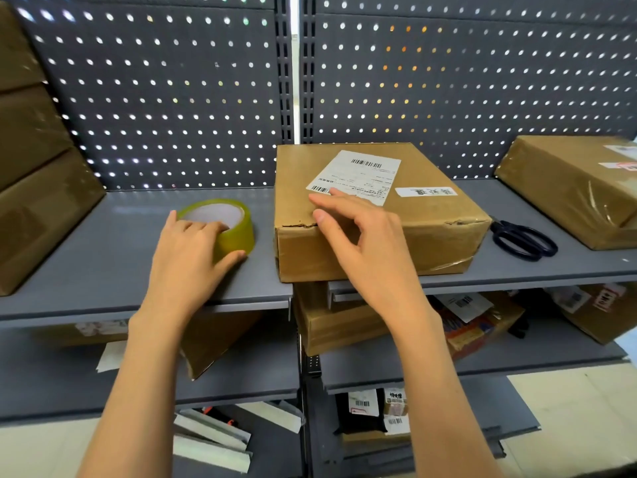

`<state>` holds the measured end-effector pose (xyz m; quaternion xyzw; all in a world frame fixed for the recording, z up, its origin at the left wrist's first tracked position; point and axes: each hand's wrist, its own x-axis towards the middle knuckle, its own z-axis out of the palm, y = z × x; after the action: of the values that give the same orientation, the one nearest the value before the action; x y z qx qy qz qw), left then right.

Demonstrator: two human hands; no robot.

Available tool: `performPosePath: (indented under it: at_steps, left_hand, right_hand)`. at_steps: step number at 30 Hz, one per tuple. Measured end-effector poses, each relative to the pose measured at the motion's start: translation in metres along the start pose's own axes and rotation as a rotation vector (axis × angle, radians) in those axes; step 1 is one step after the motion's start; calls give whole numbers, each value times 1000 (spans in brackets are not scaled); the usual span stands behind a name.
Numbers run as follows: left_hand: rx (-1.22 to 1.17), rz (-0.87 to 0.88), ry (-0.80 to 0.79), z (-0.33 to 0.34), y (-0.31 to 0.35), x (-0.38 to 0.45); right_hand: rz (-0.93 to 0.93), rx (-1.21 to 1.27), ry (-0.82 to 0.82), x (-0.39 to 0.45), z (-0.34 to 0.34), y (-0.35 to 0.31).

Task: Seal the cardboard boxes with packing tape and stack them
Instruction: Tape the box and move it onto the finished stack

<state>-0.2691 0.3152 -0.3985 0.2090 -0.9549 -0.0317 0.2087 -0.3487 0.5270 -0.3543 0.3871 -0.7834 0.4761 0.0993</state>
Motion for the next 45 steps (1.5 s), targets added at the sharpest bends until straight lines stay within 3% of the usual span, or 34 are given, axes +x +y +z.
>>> performPosePath:
  at_steps: [4, 9, 15, 18, 22, 30, 45]
  left_hand:
    - [-142, -84, 76, -9, 9, -4]
    - [-748, -89, 389, -45, 21, -26]
    - [-1137, 80, 295, -67, 37, -53]
    - [-1122, 129, 239, -68, 37, -61]
    - [-1082, 164, 222, -70, 36, -65]
    - [-944, 119, 294, -67, 47, -67]
    - [-803, -65, 492, -57, 66, -69]
  right_hand:
    - [-32, -2, -18, 1, 1, -5]
    - [-22, 162, -38, 9, 2, -23]
    - [58, 513, -193, 25, 6, -50]
    - [77, 486, -300, 23, 9, -52]
    - [27, 413, -300, 13, 12, -52]
    - [-165, 226, -94, -6, 22, -57]
    - [-270, 106, 107, -27, 58, -63]
